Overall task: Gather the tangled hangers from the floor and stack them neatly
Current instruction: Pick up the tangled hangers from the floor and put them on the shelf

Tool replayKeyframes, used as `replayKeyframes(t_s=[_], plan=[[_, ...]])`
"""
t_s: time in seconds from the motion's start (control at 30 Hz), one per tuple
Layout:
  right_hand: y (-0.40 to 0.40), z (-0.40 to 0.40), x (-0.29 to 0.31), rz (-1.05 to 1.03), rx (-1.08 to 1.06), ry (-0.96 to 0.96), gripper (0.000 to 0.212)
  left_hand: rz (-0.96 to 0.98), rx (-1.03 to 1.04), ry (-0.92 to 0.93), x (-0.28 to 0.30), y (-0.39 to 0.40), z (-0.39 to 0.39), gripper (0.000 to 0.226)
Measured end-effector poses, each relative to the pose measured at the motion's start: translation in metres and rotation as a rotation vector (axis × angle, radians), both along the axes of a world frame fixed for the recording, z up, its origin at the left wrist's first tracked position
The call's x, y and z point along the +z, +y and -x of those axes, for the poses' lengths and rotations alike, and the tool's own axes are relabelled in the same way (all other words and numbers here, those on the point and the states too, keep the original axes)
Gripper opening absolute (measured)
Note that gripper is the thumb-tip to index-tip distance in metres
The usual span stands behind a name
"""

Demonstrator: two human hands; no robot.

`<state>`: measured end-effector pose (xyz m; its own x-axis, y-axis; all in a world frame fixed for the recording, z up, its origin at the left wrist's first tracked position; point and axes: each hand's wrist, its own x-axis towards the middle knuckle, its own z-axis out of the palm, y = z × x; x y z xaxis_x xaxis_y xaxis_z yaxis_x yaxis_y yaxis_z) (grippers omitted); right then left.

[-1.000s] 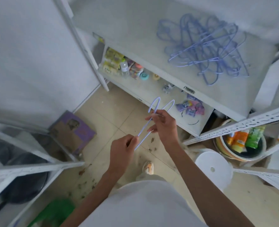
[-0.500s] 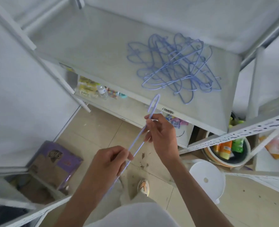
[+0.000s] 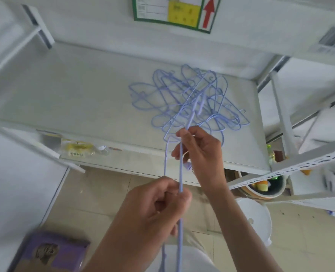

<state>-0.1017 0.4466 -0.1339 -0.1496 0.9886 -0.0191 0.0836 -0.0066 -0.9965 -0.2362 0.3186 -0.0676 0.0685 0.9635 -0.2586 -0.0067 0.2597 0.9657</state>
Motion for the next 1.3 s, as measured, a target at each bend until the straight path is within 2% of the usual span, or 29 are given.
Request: replayKeyframes(t_s=[0.13, 0.37, 0.57, 0.67, 0.77, 0.83, 0.93, 1.0, 1.1, 1.17, 1.23, 1.3], plan=[[0.024, -0.003, 0.002, -0.058, -0.042, 0.018, 0.023, -0.001, -0.072, 0.018, -0.011, 0.038, -0.004, 0.028], [0.109, -0.035, -0.045, 0.33, -0.031, 0.149, 0.02, -0.018, -0.03, 0.369, -0.098, 0.134, -0.042, 0.014], [0.171, -0.039, -0.089, 0.459, -0.108, 0.235, 0.02, -0.06, -0.019, 0.536, -0.151, 0.196, -0.068, 0.021], [0.19, -0.033, -0.094, 0.518, -0.186, 0.283, 0.019, -0.101, -0.002, 0.717, -0.159, 0.214, -0.072, 0.024], [0.21, -0.034, -0.091, 0.544, -0.188, 0.389, 0.023, -0.159, 0.032, 0.801, -0.16, 0.227, -0.071, 0.025], [0.223, -0.036, -0.088, 0.576, -0.183, 0.413, 0.025, -0.201, -0.036, 0.881, -0.163, 0.24, -0.071, 0.028], [0.239, -0.039, -0.088, 0.65, -0.266, 0.457, 0.026, -0.215, -0.178, 1.095, -0.175, 0.27, -0.067, 0.031], [0.251, -0.043, -0.091, 0.664, -0.305, 0.472, 0.028, -0.243, -0.204, 1.134, -0.181, 0.287, -0.063, 0.029], [0.27, -0.061, -0.093, 0.67, -0.357, 0.494, 0.029, -0.343, -0.27, 1.149, -0.184, 0.301, -0.063, 0.027], [0.281, -0.079, -0.093, 0.687, -0.426, 0.501, 0.031, -0.478, -0.266, 1.138, -0.181, 0.303, -0.062, 0.02], [0.286, -0.097, -0.095, 0.688, -0.493, 0.526, 0.029, -0.64, -0.161, 1.178, -0.175, 0.302, -0.059, 0.013], [0.285, -0.113, -0.098, 0.695, -0.538, 0.522, 0.027, -0.673, 0.007, 1.203, -0.172, 0.297, -0.053, 0.013]])
